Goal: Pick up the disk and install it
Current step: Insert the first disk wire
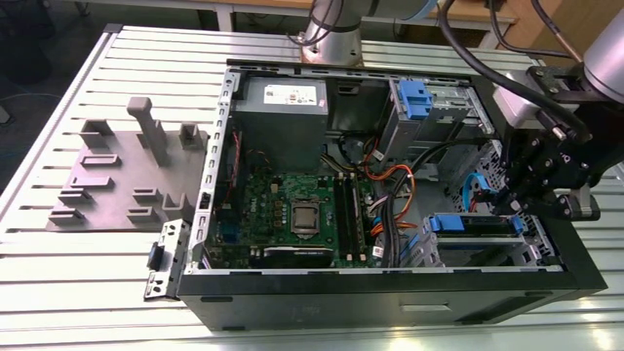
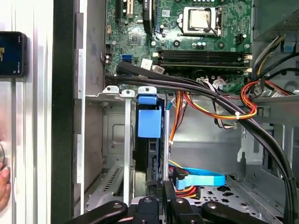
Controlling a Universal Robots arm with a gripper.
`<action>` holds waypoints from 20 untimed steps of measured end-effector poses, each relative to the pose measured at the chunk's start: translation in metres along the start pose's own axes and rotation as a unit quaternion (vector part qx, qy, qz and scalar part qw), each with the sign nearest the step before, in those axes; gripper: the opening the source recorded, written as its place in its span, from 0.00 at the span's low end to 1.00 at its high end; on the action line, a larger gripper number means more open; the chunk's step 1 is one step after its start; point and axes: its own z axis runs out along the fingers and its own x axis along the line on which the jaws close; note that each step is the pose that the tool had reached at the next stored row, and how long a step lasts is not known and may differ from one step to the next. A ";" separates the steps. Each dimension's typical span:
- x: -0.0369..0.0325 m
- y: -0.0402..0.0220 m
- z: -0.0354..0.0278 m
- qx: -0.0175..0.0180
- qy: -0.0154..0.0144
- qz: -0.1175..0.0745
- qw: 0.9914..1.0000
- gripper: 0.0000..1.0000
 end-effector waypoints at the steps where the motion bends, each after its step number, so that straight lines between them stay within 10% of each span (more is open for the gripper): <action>1: 0.0005 0.0010 0.0003 0.002 0.000 -0.001 1.000 0.16; 9: 0.0012 0.0127 0.0037 0.020 0.000 -0.001 1.000 0.16; 20: 0.0021 0.0135 0.0052 0.023 0.000 -0.004 1.000 0.16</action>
